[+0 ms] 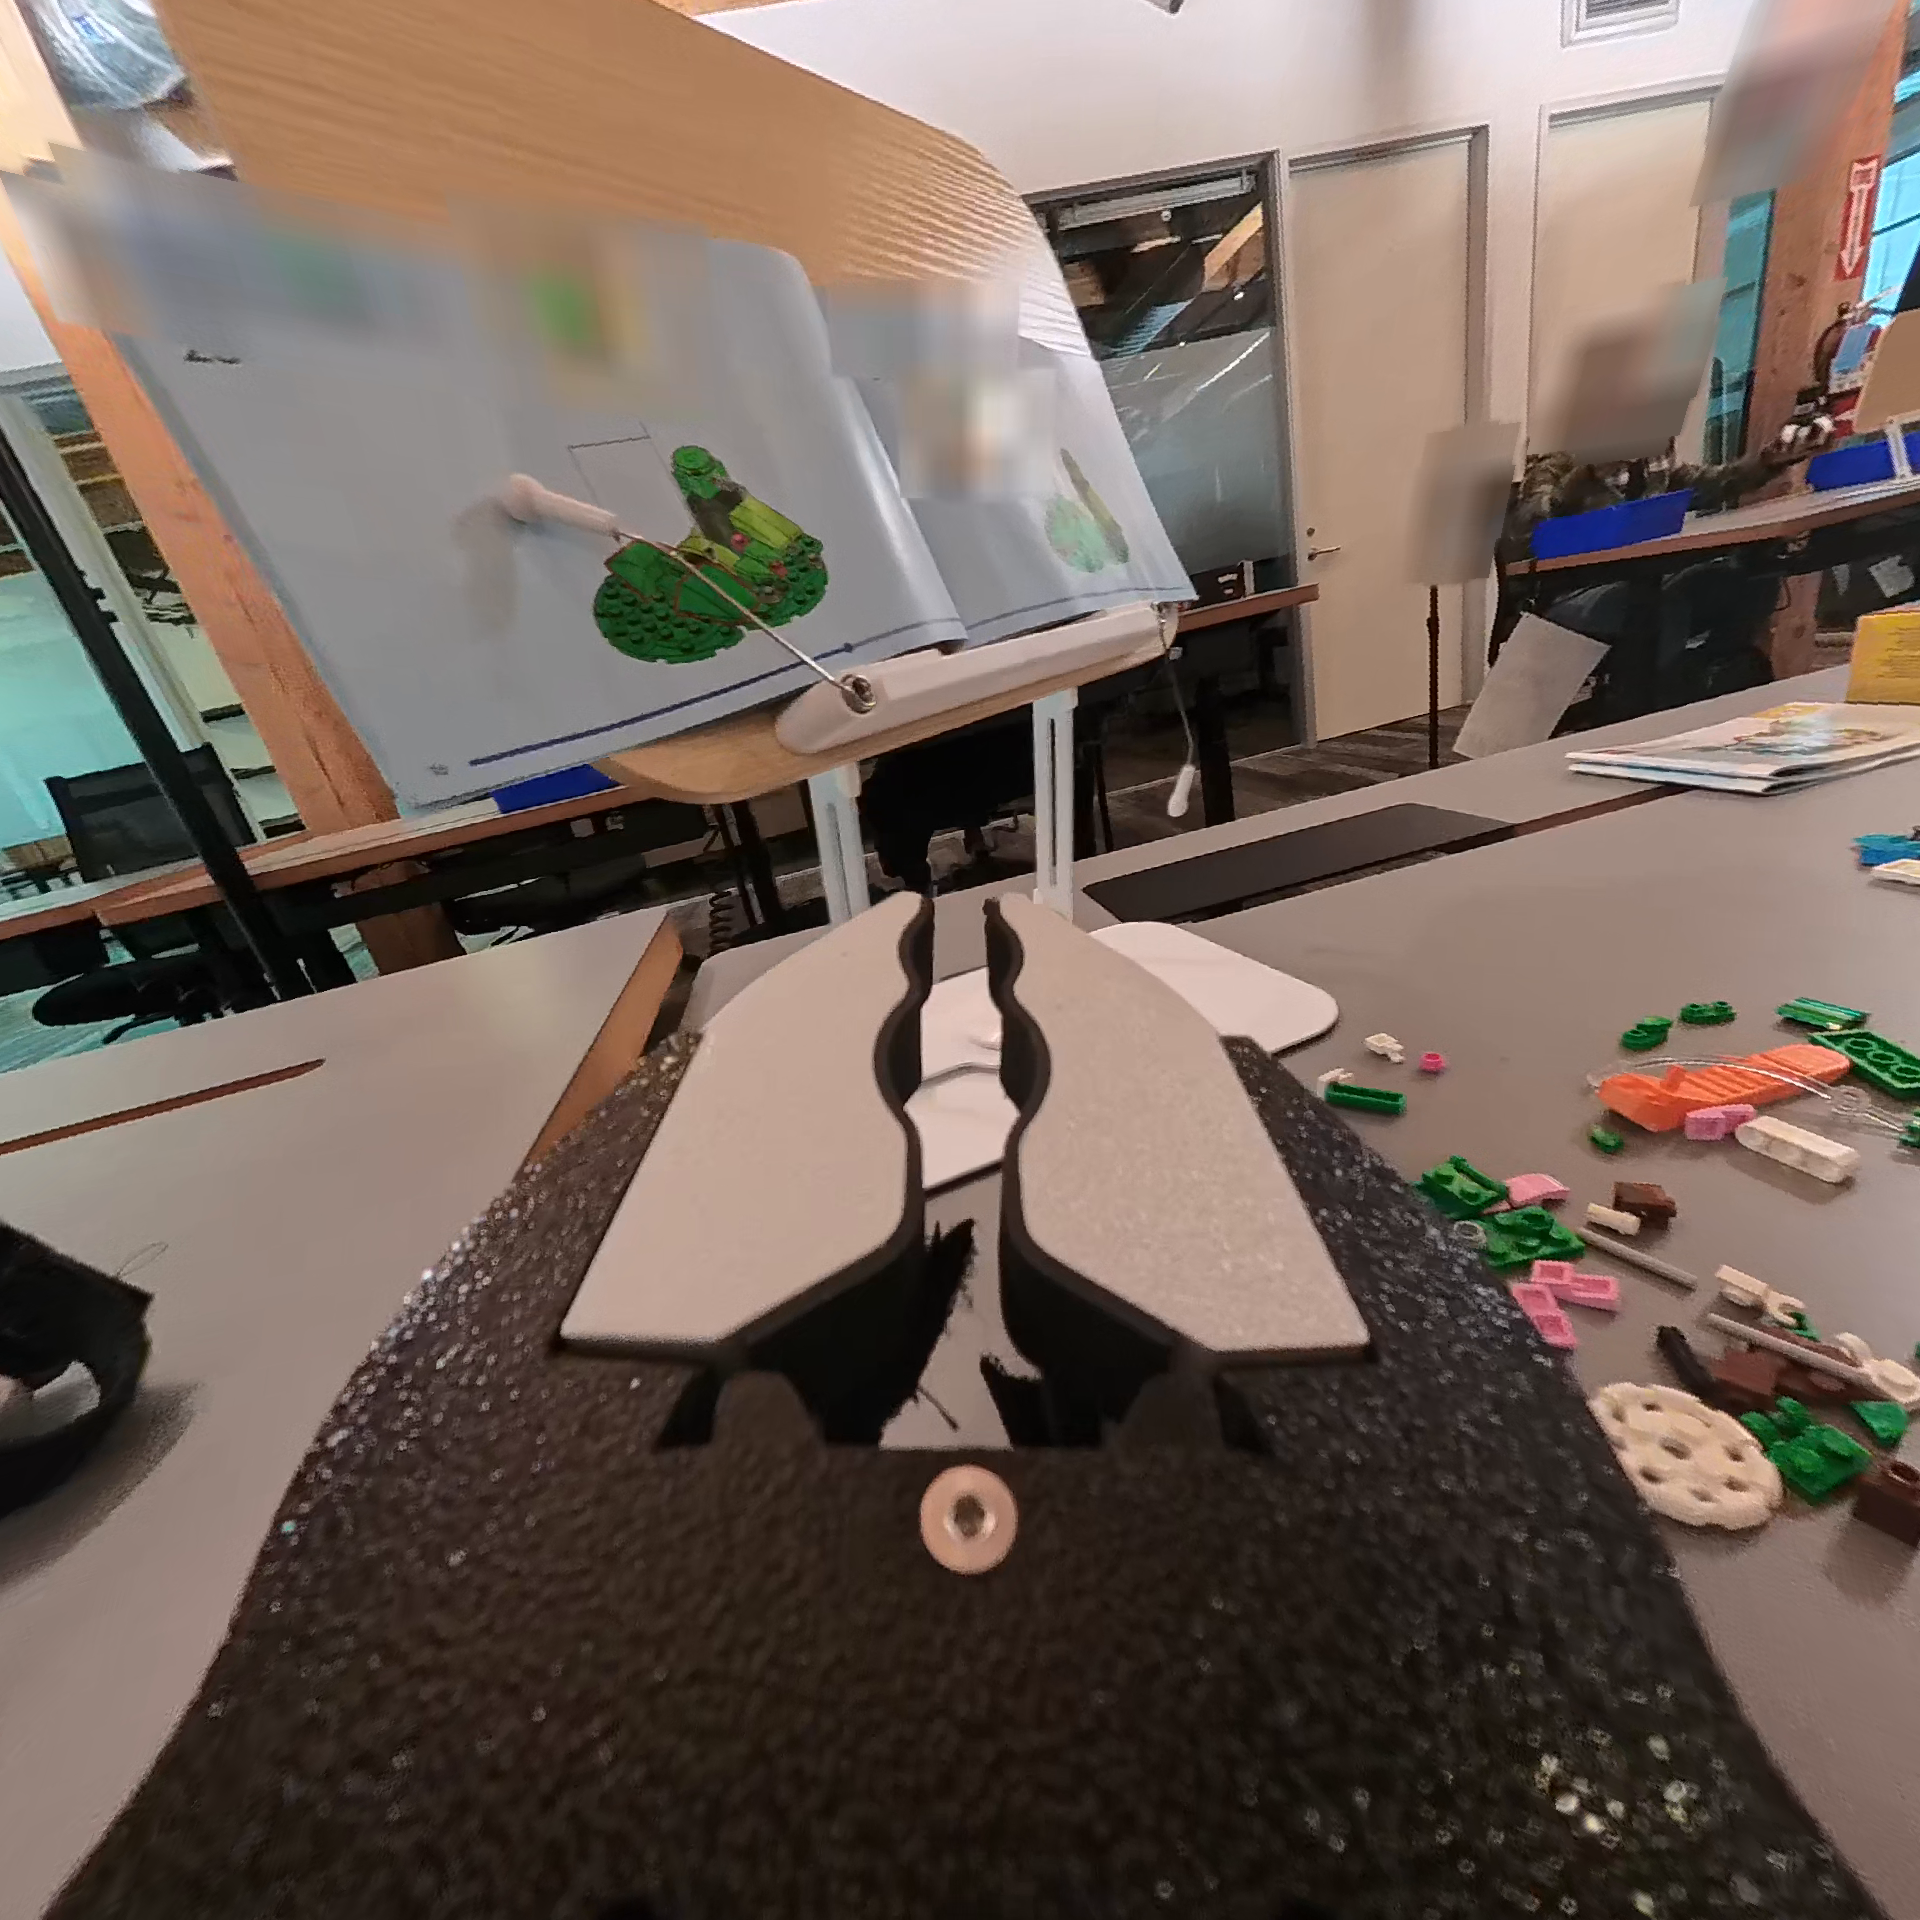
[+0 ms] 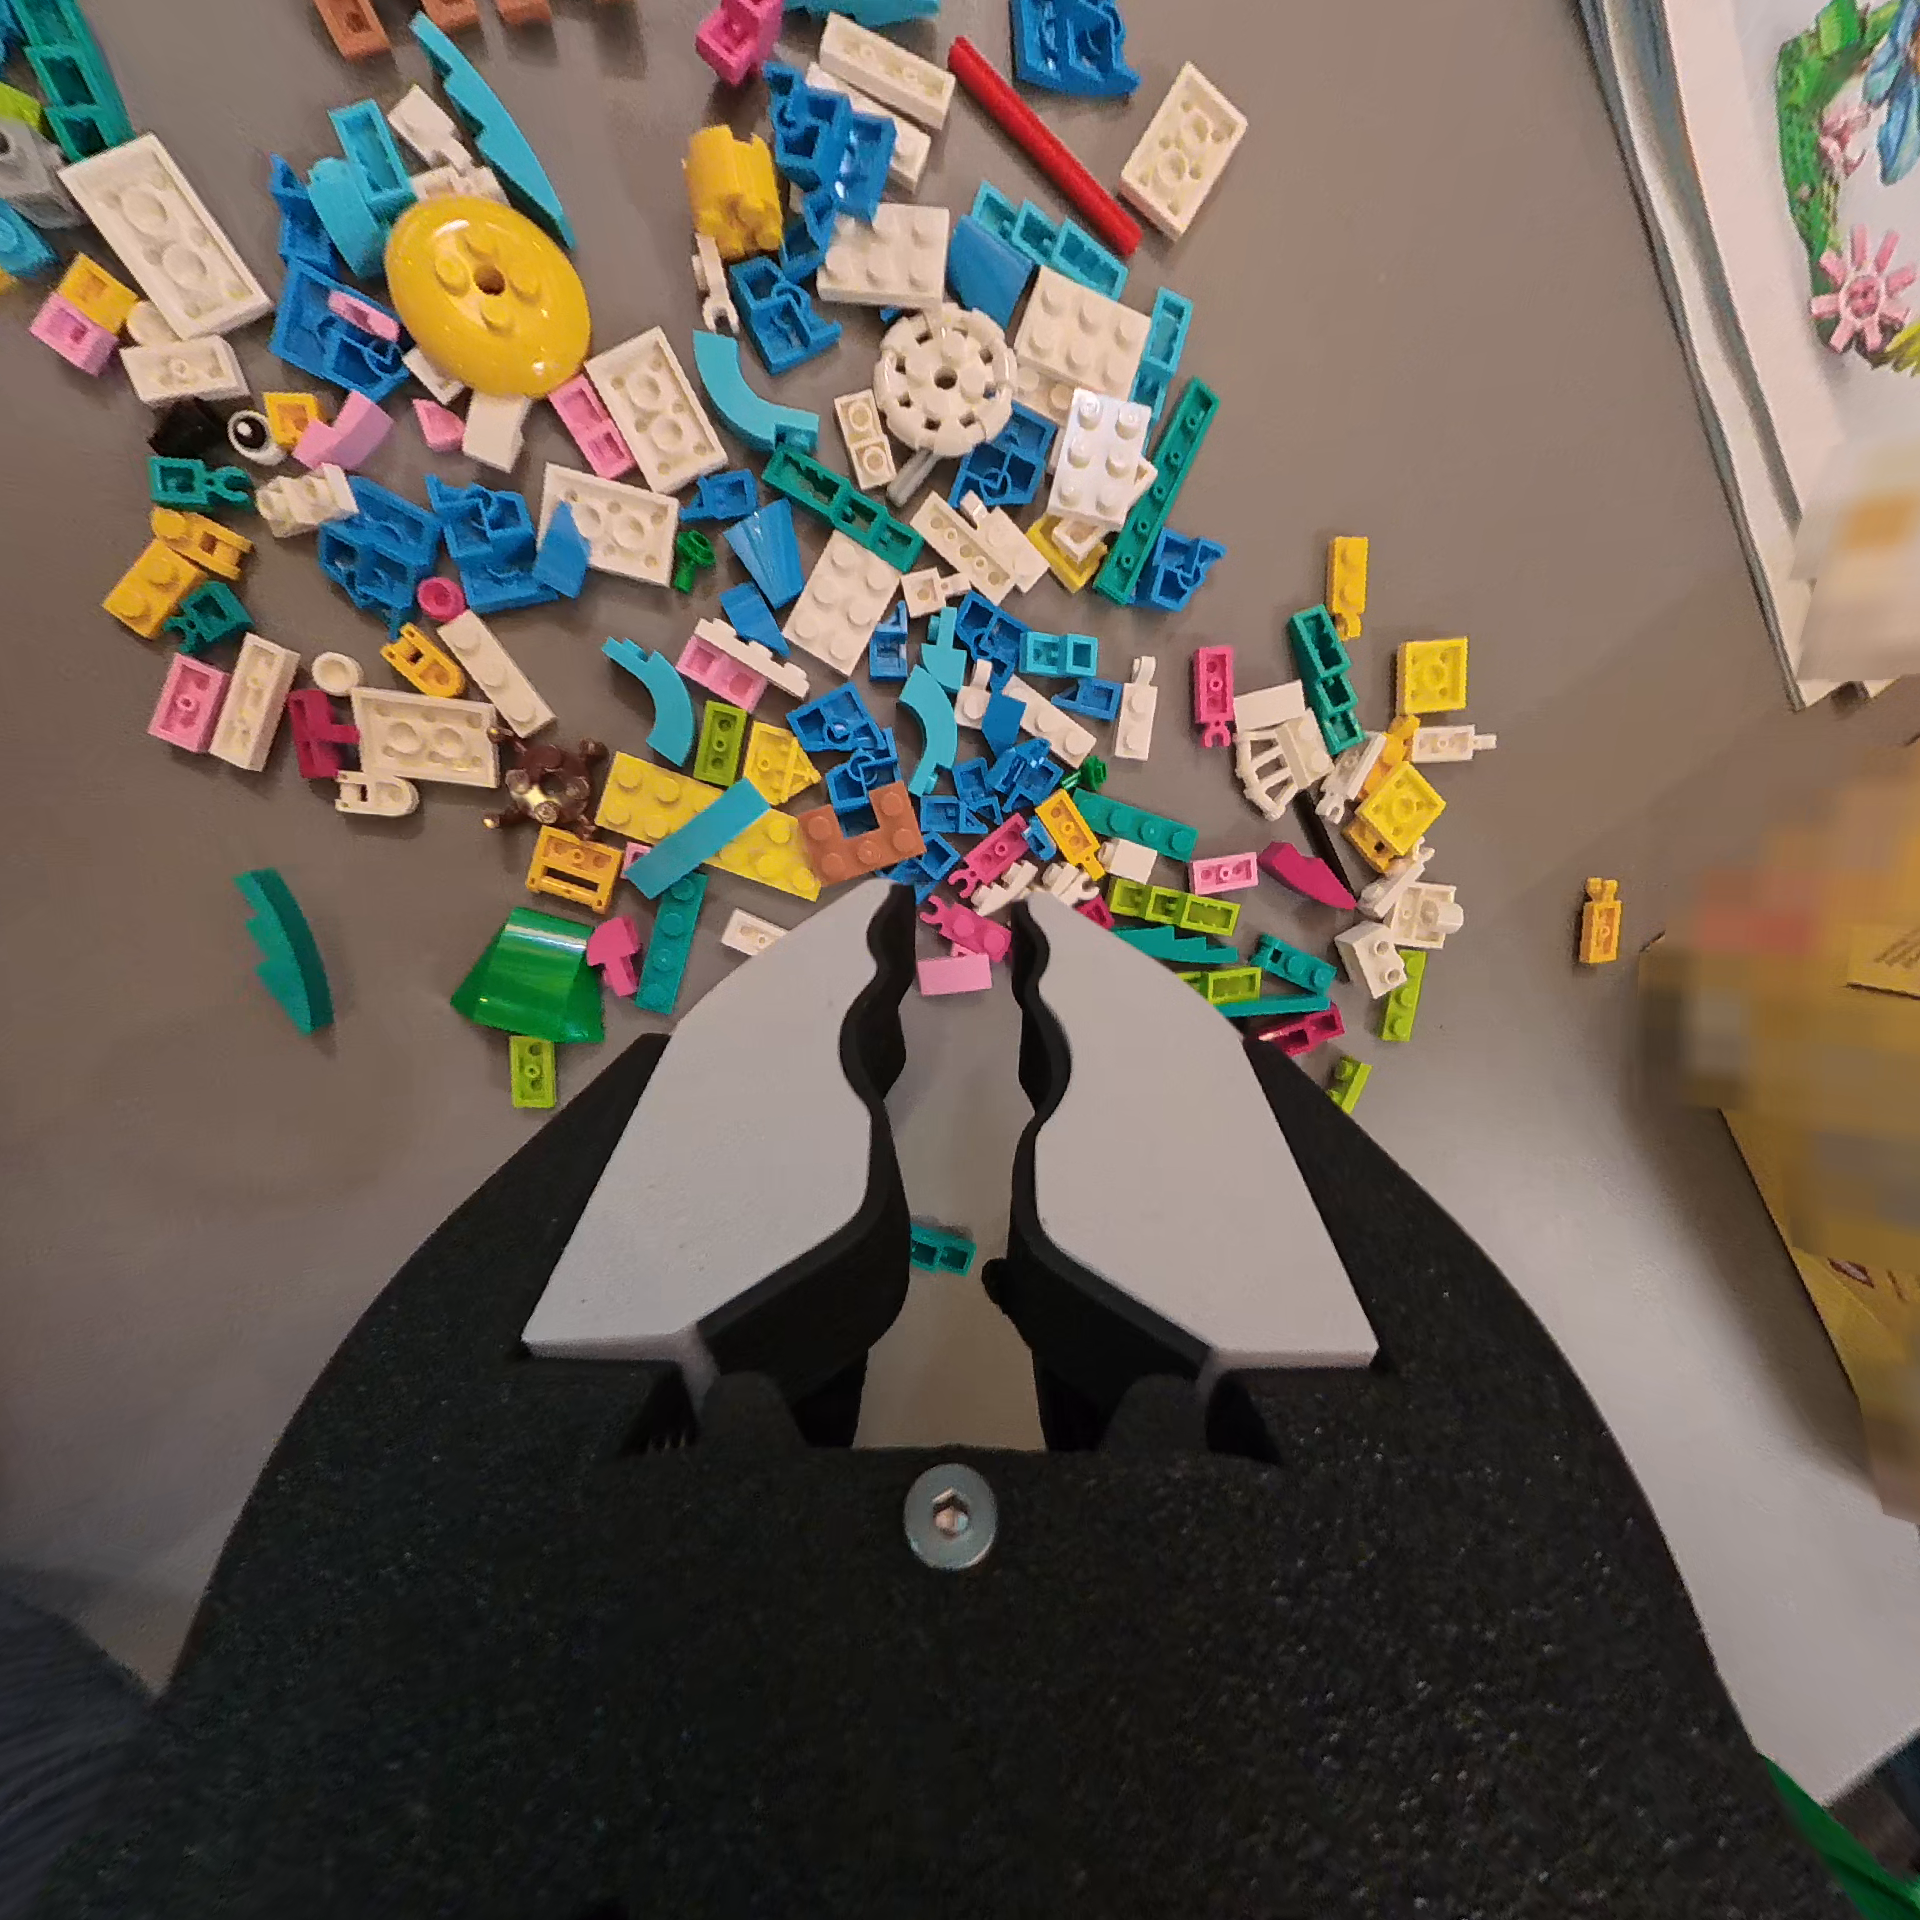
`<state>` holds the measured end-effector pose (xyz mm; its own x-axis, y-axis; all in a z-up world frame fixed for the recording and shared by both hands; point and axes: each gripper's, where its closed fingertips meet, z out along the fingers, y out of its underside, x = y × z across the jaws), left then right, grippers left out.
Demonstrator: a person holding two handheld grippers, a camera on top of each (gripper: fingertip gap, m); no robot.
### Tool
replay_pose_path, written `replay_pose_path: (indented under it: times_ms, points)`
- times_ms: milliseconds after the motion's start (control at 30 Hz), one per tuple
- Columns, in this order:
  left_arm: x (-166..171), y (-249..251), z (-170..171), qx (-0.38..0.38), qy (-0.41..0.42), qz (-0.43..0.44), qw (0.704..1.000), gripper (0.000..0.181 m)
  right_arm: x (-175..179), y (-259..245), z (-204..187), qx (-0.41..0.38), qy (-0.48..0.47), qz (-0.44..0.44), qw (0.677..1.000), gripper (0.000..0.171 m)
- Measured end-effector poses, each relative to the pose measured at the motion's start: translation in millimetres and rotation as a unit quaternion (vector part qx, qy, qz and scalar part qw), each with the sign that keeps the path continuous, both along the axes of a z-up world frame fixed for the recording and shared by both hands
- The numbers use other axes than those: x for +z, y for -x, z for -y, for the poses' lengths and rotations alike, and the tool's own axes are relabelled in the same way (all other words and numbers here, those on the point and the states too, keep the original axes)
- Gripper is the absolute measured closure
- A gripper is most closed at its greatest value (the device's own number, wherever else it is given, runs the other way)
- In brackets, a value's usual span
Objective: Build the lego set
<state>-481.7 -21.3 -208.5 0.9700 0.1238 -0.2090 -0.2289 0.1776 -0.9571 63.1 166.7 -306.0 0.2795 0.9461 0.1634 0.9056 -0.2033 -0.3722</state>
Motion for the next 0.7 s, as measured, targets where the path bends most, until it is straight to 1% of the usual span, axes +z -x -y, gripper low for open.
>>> replay_pose_path:
  times_ms: [233, 300, 367, 433, 500, 600, 700]
  points:
    - [0, 12, 3, 0.016, -0.002, 0.011, 1.000, 0.172, 2, 8, 6, 0.010, 0.010, 0.001, 1.000, 0.154]
    - [1, 11, 3, 0.015, -0.004, 0.009, 1.000, 0.172, 5, 6, 9, 0.004, 0.010, 0.000, 1.000, 0.154]
    - [-1, 9, 1, 0.014, 0.000, 0.006, 1.000, 0.172, 12, 4, 16, -0.008, 0.011, -0.018, 1.000, 0.154]
    - [-3, 8, 0, 0.011, 0.005, 0.006, 1.000, 0.172, 15, 6, 31, 0.002, 0.020, -0.044, 0.999, 0.154]
    - [-3, 7, 0, 0.010, 0.005, 0.005, 1.000, 0.172, 11, 5, 51, 0.025, 0.030, -0.050, 0.998, 0.154]
    - [0, 5, 0, 0.005, 0.001, 0.007, 1.000, 0.172, -8, 0, 81, 0.027, 0.060, -0.053, 0.996, 0.153]
    - [1, 1, 0, 0.000, 0.000, 0.004, 1.000, 0.171, -27, 1, 100, 0.019, 0.067, -0.064, 0.996, 0.149]
